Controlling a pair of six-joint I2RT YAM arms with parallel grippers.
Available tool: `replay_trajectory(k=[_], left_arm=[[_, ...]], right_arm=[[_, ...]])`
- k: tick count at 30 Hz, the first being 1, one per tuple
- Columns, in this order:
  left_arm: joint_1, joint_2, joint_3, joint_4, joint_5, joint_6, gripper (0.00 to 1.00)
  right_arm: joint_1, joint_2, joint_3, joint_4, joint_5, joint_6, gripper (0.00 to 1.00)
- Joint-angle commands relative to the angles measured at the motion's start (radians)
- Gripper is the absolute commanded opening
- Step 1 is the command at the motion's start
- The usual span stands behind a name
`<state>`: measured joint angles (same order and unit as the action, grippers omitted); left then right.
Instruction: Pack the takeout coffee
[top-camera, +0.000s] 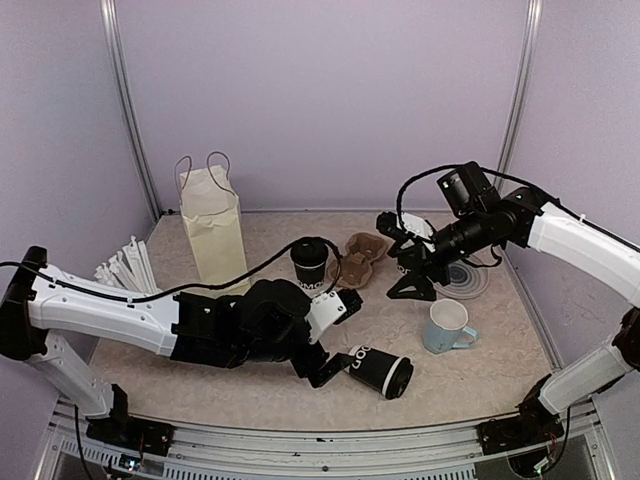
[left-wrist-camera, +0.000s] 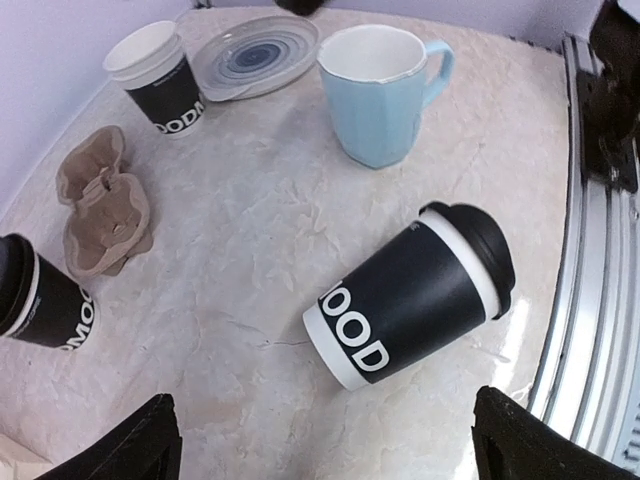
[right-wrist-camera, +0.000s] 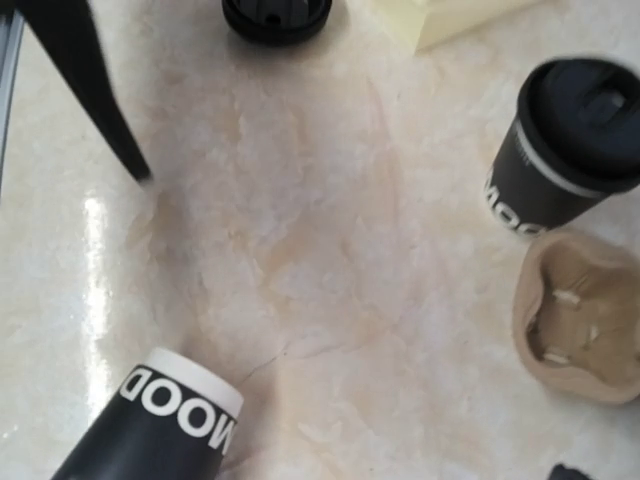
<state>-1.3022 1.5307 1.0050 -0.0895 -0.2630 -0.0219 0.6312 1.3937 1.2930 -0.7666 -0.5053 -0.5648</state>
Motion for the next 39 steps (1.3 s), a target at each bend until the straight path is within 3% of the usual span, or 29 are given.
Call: replay_trajectory(k=[1, 11, 16, 22, 28, 32, 39], left_arm=[[0.010, 0.102, 0.097, -0.028, 0.139, 0.263, 0.98], [0.013, 0.420, 0.357, -0.106, 0.182, 0.448, 0.94], [0.014, 0.538, 0.444, -0.241, 0.212, 0.508, 0.90], [0.015, 0.602, 0.478, -0.214, 0.203, 0.474, 0.89], [0.014, 0.681, 0.582, -0.224, 0.181, 0.333, 0.90], [0.005, 0.667, 0.506, -0.229, 0.201, 0.274, 0.90], [-0.017, 0.513, 0.292, -0.136, 0.194, 0.112, 0.90]], right_arm=[[-0.023, -0.060, -0.028, -0.034, -0.006, -0.041, 0.98], [-0.100, -0.105, -0.066, -0.033, -0.032, -0.045, 0.98], [-0.121, -0.110, -0.078, -0.047, -0.048, -0.052, 0.97], [-0.134, -0.112, -0.083, -0.047, -0.050, -0.056, 0.97], [-0.137, -0.107, -0.092, -0.047, -0.056, -0.050, 0.97], [-0.140, -0.107, -0.092, -0.051, -0.054, -0.053, 0.97], [-0.146, -0.096, -0.102, -0.065, -0.014, -0.075, 0.96]])
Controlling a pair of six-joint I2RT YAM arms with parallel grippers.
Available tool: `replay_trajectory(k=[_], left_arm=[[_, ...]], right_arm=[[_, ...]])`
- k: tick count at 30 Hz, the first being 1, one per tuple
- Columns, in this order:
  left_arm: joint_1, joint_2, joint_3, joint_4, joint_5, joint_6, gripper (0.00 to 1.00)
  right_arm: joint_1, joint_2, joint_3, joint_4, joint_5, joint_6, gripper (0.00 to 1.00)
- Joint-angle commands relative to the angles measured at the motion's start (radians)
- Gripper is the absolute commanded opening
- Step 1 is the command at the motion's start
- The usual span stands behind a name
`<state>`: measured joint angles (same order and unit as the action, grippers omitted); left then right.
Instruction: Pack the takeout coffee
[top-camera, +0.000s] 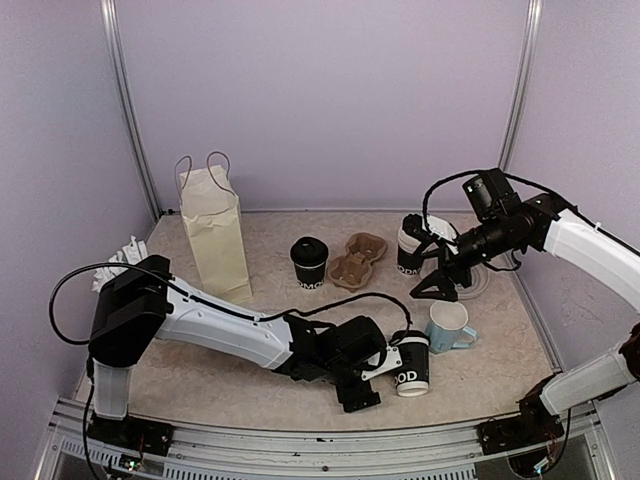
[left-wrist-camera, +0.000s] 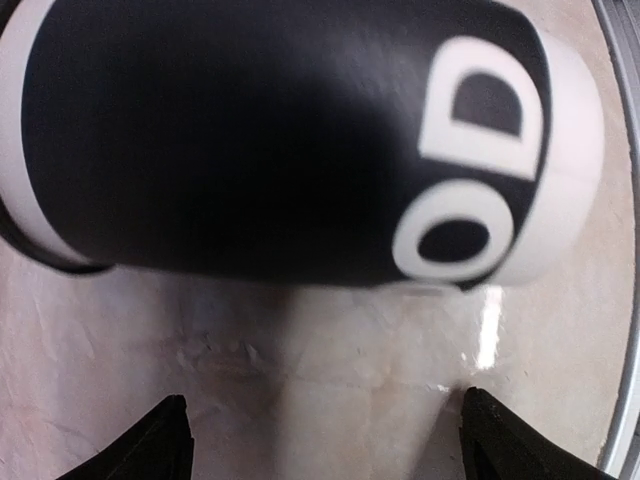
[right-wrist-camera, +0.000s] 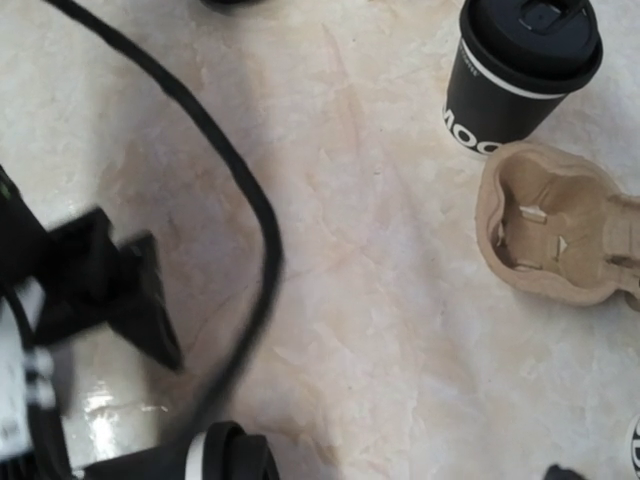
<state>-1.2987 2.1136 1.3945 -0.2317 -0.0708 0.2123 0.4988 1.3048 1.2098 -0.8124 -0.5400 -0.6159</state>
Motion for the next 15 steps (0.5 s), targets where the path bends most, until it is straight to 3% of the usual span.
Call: replay_trajectory(k=[1, 5, 10, 12, 15], left_arm=[[-0.028, -0.100, -0.115, 0.029, -0.004, -0.165, 0.91], [-0.068, -0.160, -0.085, 0.103, -0.073, -0.408, 0.96], [-0.084, -0.110, 0.079, 0.041, -0.208, -0.745, 0.99], [-0.086, -0.089, 0.104, 0.059, -0.188, -0.803, 0.99], [-0.089, -0.006, 0.256, -0.096, -0.262, -0.847, 0.99]], right_arm=[[-0.015, -0.007, -0.023, -0.024, 0.030, -0.028, 0.96], [-0.023, -0.008, -0.019, -0.026, 0.055, -0.022, 0.95], [-0.043, -0.002, 0.032, -0.008, 0.082, 0.041, 0.95], [-0.060, 0.003, 0.063, -0.005, 0.084, 0.074, 0.96], [-0.071, 0.004, 0.092, -0.002, 0.083, 0.110, 0.96]])
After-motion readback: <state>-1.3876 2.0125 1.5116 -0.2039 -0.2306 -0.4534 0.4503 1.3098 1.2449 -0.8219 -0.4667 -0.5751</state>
